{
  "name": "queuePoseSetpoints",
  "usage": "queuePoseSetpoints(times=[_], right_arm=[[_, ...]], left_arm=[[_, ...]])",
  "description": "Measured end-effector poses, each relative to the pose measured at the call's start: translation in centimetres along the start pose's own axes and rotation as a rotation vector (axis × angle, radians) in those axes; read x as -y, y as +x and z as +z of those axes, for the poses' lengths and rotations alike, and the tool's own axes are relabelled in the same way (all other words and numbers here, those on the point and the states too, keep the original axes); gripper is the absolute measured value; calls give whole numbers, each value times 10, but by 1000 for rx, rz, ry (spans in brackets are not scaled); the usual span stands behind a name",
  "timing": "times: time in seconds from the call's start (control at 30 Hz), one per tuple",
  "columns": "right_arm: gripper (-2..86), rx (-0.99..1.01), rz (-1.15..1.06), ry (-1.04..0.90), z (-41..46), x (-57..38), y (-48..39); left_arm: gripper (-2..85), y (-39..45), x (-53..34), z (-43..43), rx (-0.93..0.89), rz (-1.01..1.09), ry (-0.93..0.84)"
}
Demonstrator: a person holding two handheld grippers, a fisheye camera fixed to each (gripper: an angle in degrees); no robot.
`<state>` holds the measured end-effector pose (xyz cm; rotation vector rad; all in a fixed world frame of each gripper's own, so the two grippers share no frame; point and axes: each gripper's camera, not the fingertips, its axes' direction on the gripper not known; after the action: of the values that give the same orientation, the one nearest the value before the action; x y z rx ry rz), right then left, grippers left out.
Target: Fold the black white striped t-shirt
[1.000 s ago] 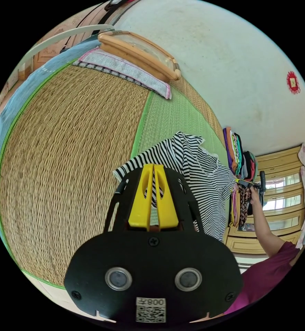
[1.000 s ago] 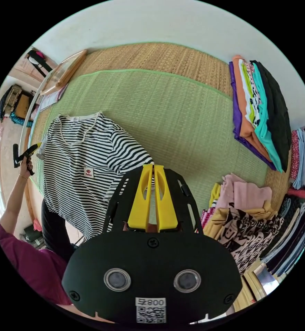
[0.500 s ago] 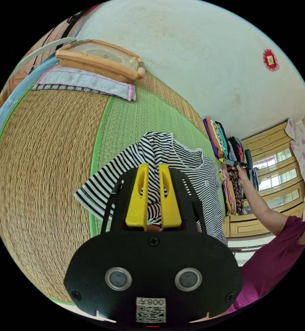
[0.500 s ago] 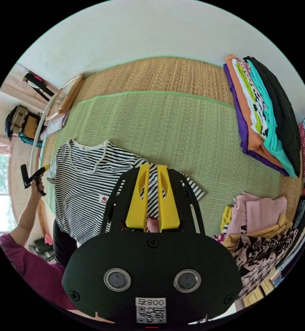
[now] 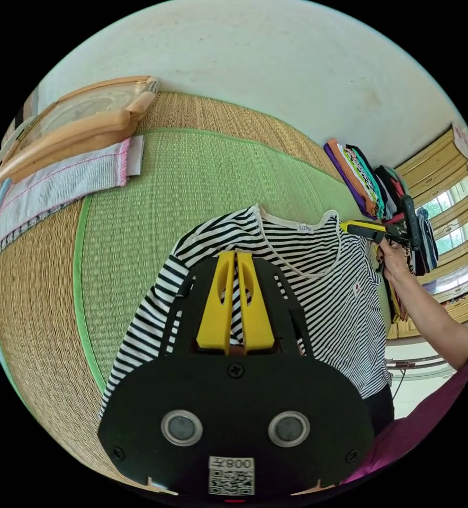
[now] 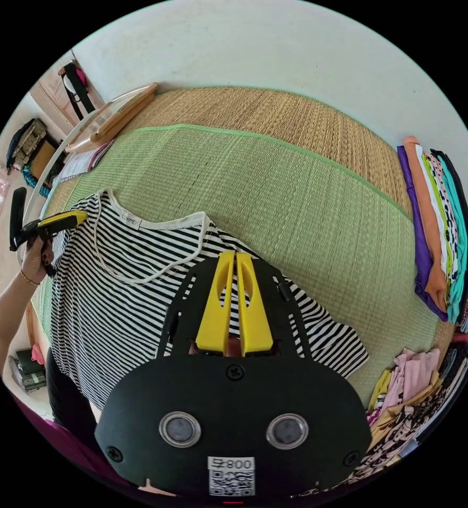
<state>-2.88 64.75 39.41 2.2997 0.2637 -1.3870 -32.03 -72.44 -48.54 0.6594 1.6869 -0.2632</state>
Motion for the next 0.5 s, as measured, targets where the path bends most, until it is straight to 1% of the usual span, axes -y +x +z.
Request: queuePoseSetpoints(times=[0.3, 0.43, 0.5], right_arm=[[-4, 19, 94, 20, 13, 54, 31], [-3, 32, 114, 9, 17, 60, 39], [-2, 47, 121, 14, 17, 53, 43]], left_arm=[[11, -25, 64, 4, 22, 9, -6], [24, -36, 62, -5, -8, -3, -6], [41, -45, 42, -32, -48, 5, 36]])
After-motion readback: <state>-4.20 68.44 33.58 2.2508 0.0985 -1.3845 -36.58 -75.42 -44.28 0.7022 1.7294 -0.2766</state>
